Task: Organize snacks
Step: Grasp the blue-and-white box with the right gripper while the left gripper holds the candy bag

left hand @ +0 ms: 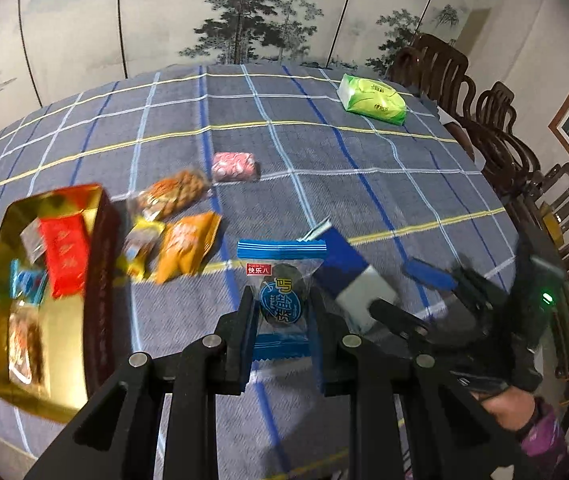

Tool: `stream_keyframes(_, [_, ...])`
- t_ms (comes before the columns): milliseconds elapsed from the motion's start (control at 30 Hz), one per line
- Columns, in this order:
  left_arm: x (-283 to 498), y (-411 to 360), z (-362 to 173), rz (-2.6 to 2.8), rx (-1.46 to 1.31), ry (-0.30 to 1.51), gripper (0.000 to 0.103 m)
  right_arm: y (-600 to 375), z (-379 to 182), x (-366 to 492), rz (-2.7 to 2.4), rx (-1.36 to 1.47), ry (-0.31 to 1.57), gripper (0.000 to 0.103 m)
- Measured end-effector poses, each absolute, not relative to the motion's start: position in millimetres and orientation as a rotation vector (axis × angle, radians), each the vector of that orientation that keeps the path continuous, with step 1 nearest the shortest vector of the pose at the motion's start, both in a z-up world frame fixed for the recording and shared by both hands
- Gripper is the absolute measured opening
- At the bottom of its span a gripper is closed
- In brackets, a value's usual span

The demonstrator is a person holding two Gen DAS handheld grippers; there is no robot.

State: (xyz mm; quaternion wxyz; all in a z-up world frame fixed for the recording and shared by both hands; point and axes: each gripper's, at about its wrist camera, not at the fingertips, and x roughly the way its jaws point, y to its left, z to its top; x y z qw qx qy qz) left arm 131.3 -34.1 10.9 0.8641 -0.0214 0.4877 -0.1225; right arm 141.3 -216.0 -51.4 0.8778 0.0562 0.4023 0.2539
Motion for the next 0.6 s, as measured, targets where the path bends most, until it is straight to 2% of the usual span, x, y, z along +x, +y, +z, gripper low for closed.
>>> stream_keyframes(233, [105, -6, 18, -0.225, -0.070, 1.010, 0.021, -167, -64, 161, 0.521, -0.114, 0.908, 0.081])
stream_keyframes(433, [89, 14, 27, -0.193, -0.072, 0.973, 0.021, -157, -77, 174, 0.460, -0.180, 0.941, 0.080])
stream_keyframes(467, [87, 17, 28, -0.187, -0.073, 0.967, 0.021, -156, -77, 174, 0.450, -0.194, 0.941, 0.075])
stream_keyframes(500, [85, 20, 29, -0.185, -0.076, 0.965, 0.021, -155, -77, 174, 0.438, -0.205, 0.938, 0.060])
stream_keyframes(533, [84, 23, 29, -0.183, -0.079, 0.965, 0.021, -155, -74, 174, 0.438, -0.202, 0.932, 0.052])
stream_keyframes(600, [83, 28, 29, -0.174, -0.091, 0.965, 0.021, -153, -74, 173, 0.434, -0.211, 0.930, 0.050])
